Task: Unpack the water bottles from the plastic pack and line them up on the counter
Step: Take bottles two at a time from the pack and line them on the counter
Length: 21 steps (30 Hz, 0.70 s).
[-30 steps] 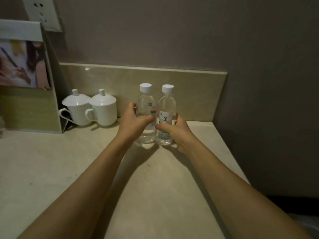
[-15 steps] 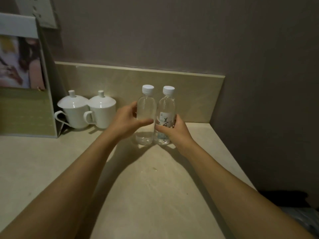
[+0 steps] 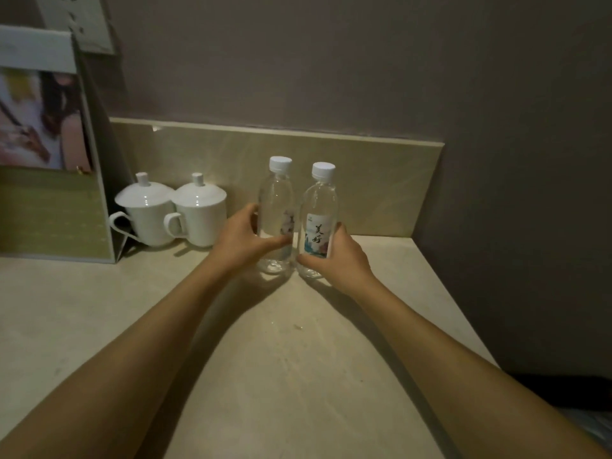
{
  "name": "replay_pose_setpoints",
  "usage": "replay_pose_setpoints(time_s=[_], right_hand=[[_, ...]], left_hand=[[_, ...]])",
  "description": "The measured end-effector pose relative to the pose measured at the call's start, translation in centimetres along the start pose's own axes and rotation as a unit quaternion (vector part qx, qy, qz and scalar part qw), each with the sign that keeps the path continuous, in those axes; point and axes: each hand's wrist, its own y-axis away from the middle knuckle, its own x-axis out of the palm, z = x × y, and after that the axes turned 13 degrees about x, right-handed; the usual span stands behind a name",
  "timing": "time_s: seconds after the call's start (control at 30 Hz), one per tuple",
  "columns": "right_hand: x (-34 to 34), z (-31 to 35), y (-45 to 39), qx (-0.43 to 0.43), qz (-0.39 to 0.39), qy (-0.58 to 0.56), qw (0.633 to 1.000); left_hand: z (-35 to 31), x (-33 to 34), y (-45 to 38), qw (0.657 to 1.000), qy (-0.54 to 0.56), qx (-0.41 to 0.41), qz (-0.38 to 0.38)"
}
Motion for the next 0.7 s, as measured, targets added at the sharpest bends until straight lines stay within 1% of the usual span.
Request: replay_pose_setpoints(time_s=[0.07,0.1,0.2,0.23,0.33,0.37,0.43,0.53,0.7], right_hand=[[0.1,-0.1,-0.1,-0.001,0.003,-0.002,1.000],[0.2,-0.1,-0.2,-0.001,0.002,-0.002,1.000],[0.7,0.0,-0.5,-0.006,-0.006,0.004,1.000],[1.0,0.1,-0.6,-0.007,-0.007,0.003,1.000],[1.9,0.3,-0.6,-0.001,-0.022,-0.008,1.000],[2.0,0.4,-0.6,0.000,-0.030,-0.006,1.000],[2.3,0.6,-0.7,0.002,-0.037,0.000,0.999],[2.4,1.1,-0.7,0.010,-0.041,0.008,0.999],[3.0,1.2,-0.2,0.017,-0.044,0.010,0.999]], left_hand=[[0.3,-0.5,-0.2,0.997,0.063,-0.026,0.027],[0.4,-0.6,-0.2,0.996,0.078,-0.032,0.035],[0.5,-0.1,-0.1,0.996,0.081,-0.042,0.025],[0.5,0.2,0.0,0.997,0.067,-0.041,0.011],[0.5,0.6,0.1,0.999,-0.022,-0.014,-0.021],[0.6,0.6,0.2,0.999,-0.033,-0.006,-0.028],[0.7,0.6,0.5,0.999,-0.027,0.003,-0.043],[0.9,0.5,0.9,0.998,-0.022,-0.005,-0.051],[0.6,0.8,1.3,0.997,-0.051,-0.015,-0.060]])
